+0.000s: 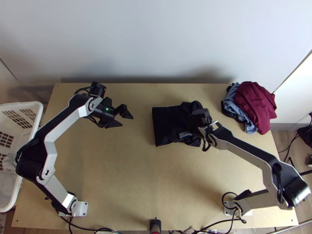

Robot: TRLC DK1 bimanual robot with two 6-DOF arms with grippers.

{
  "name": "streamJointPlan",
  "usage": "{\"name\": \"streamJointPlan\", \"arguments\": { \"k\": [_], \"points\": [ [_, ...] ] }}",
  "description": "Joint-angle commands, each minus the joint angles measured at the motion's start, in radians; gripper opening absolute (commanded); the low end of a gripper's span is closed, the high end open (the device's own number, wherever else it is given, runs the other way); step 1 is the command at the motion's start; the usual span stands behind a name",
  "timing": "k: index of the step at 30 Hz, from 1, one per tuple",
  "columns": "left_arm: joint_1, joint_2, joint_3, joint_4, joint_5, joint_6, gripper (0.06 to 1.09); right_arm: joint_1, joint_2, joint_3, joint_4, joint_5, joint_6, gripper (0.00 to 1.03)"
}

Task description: Fold the t-shirt

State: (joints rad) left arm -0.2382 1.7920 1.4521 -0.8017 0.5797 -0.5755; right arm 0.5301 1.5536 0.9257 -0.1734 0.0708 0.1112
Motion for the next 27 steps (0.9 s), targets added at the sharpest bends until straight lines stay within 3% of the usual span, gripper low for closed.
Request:
{"name": "streamJointPlan", "arguments": {
  "k": [1, 7, 15, 20, 27],
  "points": [
    [-0.012, -0.006, -0.024, 0.002, -0.003, -0.003, 1.04, -0.081, -0.119, -0.076, 0.002, 0.000, -0.010, 0.03],
    [-0.013, -0.011, -0.018, 0.016, -0.003, -0.011, 1.04, -0.140, -0.205, -0.126, 0.003, 0.000, -0.047, 0.03],
    [-0.026, -0.022, -0.025, 0.016, -0.003, -0.017, 1.04, -0.122, -0.336, -0.165, -0.005, -0.002, -0.035, 0.03],
    [-0.013, -0.033, -0.039, 0.016, -0.003, -0.012, 1.04, -0.004, -0.331, -0.094, -0.006, -0.003, 0.012, 0.03],
    [-0.004, -0.046, -0.068, 0.018, -0.004, -0.003, 1.04, 0.108, -0.119, 0.013, 0.003, -0.002, 0.013, 0.03]
  ]
}}
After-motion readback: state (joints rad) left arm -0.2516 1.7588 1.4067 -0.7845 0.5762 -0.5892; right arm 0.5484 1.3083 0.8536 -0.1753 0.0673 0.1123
